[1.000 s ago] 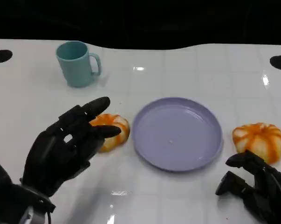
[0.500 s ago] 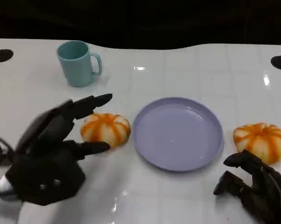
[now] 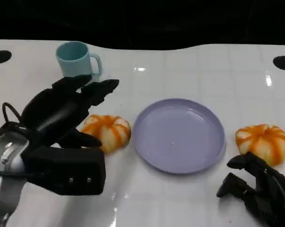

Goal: Grasp the bread from the table and place it into the plate.

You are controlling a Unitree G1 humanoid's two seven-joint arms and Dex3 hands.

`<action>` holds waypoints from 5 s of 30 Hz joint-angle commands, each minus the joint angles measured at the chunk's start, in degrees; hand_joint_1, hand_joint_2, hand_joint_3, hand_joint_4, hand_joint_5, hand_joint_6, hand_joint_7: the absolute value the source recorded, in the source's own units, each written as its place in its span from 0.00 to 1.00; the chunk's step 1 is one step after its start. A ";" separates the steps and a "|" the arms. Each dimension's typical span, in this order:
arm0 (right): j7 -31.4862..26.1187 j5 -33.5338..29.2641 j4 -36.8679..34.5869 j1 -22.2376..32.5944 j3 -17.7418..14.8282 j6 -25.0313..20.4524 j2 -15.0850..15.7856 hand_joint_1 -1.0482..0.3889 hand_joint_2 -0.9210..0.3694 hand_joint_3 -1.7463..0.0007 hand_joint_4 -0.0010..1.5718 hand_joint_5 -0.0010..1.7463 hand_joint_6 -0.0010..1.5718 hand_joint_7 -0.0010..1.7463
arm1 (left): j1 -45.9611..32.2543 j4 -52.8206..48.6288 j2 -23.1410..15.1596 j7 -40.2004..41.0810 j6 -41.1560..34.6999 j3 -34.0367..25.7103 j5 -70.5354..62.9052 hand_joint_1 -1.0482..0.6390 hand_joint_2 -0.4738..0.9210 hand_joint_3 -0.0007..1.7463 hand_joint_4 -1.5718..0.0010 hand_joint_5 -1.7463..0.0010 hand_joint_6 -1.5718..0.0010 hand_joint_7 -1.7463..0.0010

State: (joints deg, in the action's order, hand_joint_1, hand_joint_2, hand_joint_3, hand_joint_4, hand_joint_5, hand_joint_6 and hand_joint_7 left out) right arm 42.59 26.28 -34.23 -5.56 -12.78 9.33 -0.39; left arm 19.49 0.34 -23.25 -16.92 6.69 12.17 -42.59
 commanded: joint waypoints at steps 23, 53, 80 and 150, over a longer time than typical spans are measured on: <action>-2.44 -1.05 3.60 2.03 0.38 -1.59 0.80 0.36 0.00 0.87 0.42 0.86 0.39 0.67 | 18.88 -23.11 5.31 -7.13 -15.17 13.84 -3.56 0.35 0.88 0.00 0.98 0.95 0.90 1.00; -1.34 -0.60 4.56 2.61 0.20 -3.10 1.44 0.35 0.00 0.88 0.43 0.86 0.39 0.67 | 30.71 -66.80 15.75 9.68 -5.73 19.50 -0.38 0.34 0.91 0.00 0.92 0.96 0.87 1.00; -1.27 -0.88 3.60 2.61 -0.12 -1.69 1.44 0.36 0.00 0.87 0.43 0.86 0.39 0.68 | 29.09 -74.73 16.66 40.83 4.83 22.33 -1.35 0.49 1.00 0.15 0.48 0.00 0.63 0.04; 1.26 0.64 0.89 1.35 -0.35 -1.01 1.17 0.38 0.00 0.87 0.43 0.85 0.38 0.66 | 36.30 -69.51 25.51 35.94 22.07 21.27 2.08 0.51 0.78 0.59 0.44 0.00 0.57 0.00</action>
State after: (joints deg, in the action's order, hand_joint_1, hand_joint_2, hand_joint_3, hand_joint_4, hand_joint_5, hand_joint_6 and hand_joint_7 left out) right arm 43.48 26.58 -32.77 -4.94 -12.67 8.16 0.43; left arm 54.19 -68.79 2.58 19.44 29.09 33.39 -40.27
